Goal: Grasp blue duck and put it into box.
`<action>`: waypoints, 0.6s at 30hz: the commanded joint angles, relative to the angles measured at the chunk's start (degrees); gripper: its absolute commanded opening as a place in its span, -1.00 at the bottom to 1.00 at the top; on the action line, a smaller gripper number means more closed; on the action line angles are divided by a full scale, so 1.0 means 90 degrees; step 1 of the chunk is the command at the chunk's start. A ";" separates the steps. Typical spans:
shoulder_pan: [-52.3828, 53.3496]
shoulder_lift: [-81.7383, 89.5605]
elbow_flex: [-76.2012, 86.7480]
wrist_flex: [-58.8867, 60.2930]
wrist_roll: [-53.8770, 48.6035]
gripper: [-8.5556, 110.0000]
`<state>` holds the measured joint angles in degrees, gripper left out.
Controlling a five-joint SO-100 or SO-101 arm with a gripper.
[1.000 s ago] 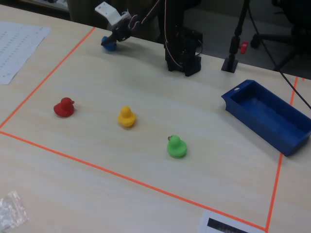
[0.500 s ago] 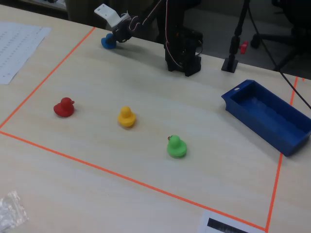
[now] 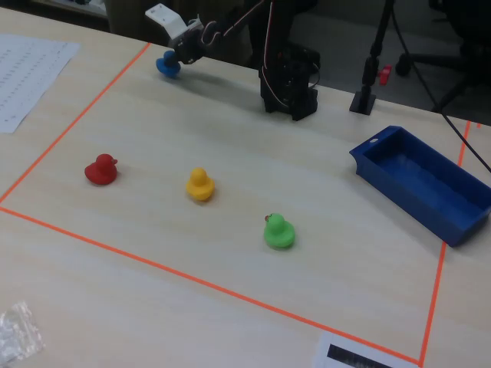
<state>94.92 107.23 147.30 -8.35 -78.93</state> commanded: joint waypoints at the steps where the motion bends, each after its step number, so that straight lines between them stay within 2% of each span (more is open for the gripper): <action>1: -0.0762 0.1230 -0.1064 0.1826 0.0977 -0.85; 5: -0.2031 0.2334 -0.2012 0.3643 0.1924 -0.85; 10: -0.4531 0.3437 -0.2979 0.6416 0.2949 -0.85; 14: -0.7471 0.3896 -0.3740 0.8662 0.3984 -0.85; 18: -1.0732 0.3701 -0.4092 0.9570 0.5186 -0.85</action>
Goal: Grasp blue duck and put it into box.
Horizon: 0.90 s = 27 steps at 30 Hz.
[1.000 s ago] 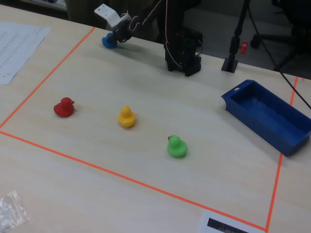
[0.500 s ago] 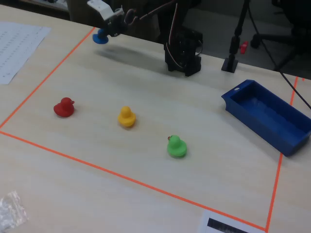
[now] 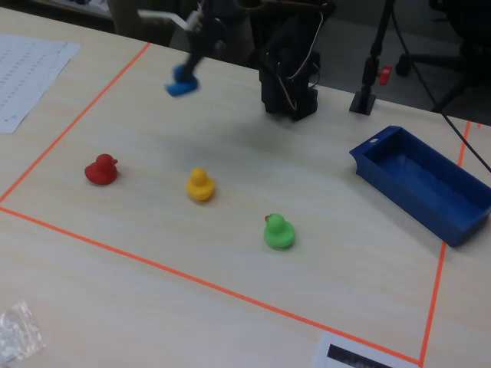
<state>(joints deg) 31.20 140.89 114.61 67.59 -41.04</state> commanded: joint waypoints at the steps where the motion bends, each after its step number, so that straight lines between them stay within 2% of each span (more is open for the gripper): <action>1: -0.4355 -0.0186 -0.0508 0.1191 0.1230 -0.85; 5: -0.6523 -0.1064 -0.1006 0.1230 0.1895 -0.85; 9: -0.7998 -0.2041 -0.2012 0.1377 0.2119 -0.85; 20: -1.0332 -0.4561 -0.4492 0.1533 0.1816 -0.85; 27: -1.0605 -0.5908 -0.5000 0.0469 0.1846 -0.85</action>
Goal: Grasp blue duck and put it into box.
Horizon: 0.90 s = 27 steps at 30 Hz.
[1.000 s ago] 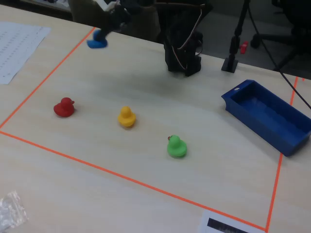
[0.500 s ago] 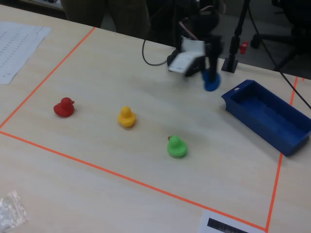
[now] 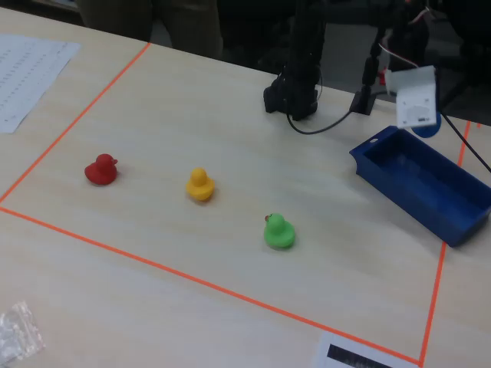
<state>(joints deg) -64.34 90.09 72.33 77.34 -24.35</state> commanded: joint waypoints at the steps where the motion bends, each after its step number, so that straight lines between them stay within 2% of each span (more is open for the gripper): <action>1: 0.0010 -0.0381 -0.0273 -0.0820 0.0020 -0.85; 5: 0.0205 -0.0752 -0.0146 -0.1572 0.0078 -0.76; 13: 0.0430 -0.1172 0.0166 -0.1758 -0.0234 -0.09; 15: 0.0547 -0.1084 0.0361 -0.1777 -0.0244 -0.14; 20: 0.1377 0.0527 0.2002 -0.2344 -0.0342 -0.83; 27: 0.3340 0.4570 0.5303 -0.2930 -0.1465 -0.85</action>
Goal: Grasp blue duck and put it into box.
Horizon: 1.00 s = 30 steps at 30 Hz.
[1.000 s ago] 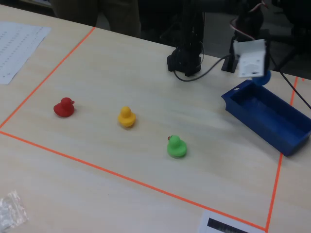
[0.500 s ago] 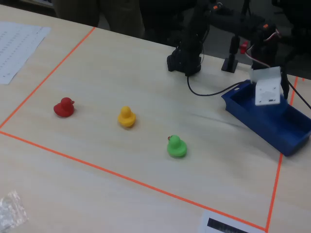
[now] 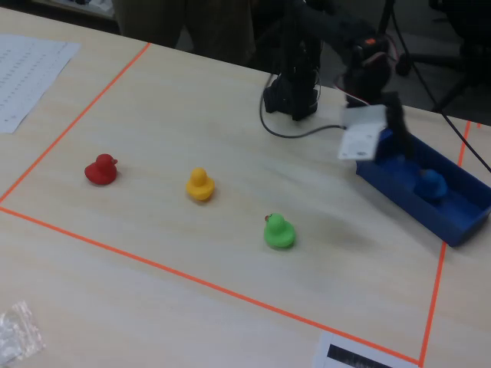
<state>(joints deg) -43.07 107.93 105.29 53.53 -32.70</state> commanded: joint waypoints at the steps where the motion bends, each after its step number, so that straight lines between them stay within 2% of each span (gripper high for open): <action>1: 0.1318 0.3252 0.2188 -0.0391 -0.0752 -0.85; 8: 0.2764 0.6826 0.5176 -0.0449 -0.2002 -0.85; 15: 0.3242 0.8633 0.6816 -0.0059 -0.2529 -0.85; 23: 0.3643 0.9072 0.8096 0.0664 -0.3457 -0.85; 30: 0.3789 0.9082 0.8096 0.2266 -0.3887 -0.85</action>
<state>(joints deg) -10.02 189.58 178.51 67.76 -66.27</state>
